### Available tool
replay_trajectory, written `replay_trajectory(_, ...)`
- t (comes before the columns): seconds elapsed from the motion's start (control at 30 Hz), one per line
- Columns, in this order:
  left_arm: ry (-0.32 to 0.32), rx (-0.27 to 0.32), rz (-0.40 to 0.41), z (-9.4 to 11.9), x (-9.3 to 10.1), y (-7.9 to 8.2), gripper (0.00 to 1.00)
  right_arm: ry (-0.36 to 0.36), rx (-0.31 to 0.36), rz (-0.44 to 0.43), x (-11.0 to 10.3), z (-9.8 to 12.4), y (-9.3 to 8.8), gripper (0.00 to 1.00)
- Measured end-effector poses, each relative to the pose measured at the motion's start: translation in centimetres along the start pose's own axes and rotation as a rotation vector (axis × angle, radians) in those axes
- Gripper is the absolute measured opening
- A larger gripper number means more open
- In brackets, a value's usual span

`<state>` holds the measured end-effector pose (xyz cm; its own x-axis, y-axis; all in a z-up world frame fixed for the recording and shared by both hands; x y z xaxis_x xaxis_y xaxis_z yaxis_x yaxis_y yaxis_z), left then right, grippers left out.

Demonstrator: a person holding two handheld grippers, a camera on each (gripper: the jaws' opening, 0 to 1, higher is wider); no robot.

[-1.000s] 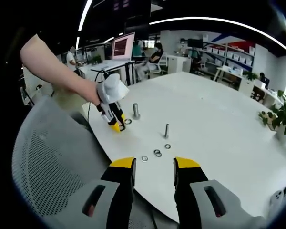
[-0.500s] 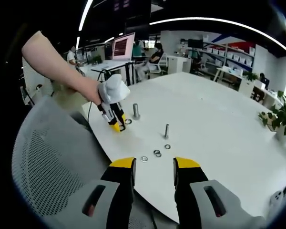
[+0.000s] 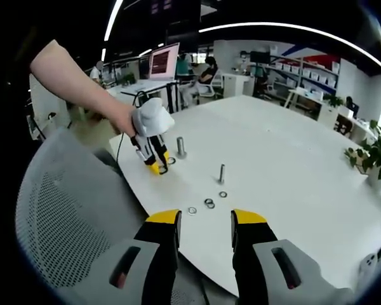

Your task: Place the washer onto the threaded stud by aligning its center hole with the stud, sliding it down to the base, and recovering from edge contact or off-axis alignment until the washer reaches the visible bottom stop.

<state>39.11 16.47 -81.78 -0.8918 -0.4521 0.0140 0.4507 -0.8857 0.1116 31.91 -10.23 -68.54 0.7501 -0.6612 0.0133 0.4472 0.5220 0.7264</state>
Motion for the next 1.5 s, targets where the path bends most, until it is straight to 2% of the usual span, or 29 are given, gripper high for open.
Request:
replay_trajectory(0.2, 0.006, -0.021, -0.010, 0.00, 0.07, 0.11, 0.23, -0.001, -0.002, 0.000, 0.02, 0.01, -0.03, 0.34)
replay_trajectory(0.37, 0.001, -0.013, -0.001, 0.07, -0.06, 0.03, 0.22, -0.001, -0.004, 0.000, 0.01, -0.02, -0.05, 0.34)
replay_trajectory(0.5, -0.057, 0.032, 0.099, 0.14, -0.23, -0.05, 0.23, -0.004, -0.003, -0.002, 0.06, 0.00, -0.07, 0.34)
replay_trajectory(0.6, -0.068, 0.023, 0.087, 0.11, -0.21, -0.03, 0.25, -0.001, -0.005, -0.001, 0.03, -0.03, -0.08, 0.34)
replay_trajectory(0.87, 0.017, -0.014, -0.014, -0.03, 0.23, 0.07, 0.23, -0.002, -0.008, -0.001, 0.07, -0.06, -0.08, 0.33)
replay_trajectory(1.27, 0.020, -0.011, -0.006, -0.02, 0.17, 0.09, 0.22, -0.004, -0.009, 0.000, 0.10, -0.02, -0.14, 0.33)
replay_trajectory(1.5, 0.019, 0.027, 0.004, 0.15, 0.18, -0.11, 0.21, -0.010, -0.003, -0.002, 0.17, 0.03, -0.08, 0.33)
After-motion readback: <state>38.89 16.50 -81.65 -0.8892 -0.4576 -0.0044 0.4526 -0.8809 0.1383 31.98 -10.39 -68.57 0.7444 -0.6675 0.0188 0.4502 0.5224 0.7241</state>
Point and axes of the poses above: the point that each gripper's makers call its tool centre point, and the gripper's own axes: z roughly backward along the fingers, x roughly to its right, y roughly out of its top, the point moved 5 cm from there along z, roughly backward along the fingers, and after that the axes turned 7 degrees about -x, right-handed, at the moved point
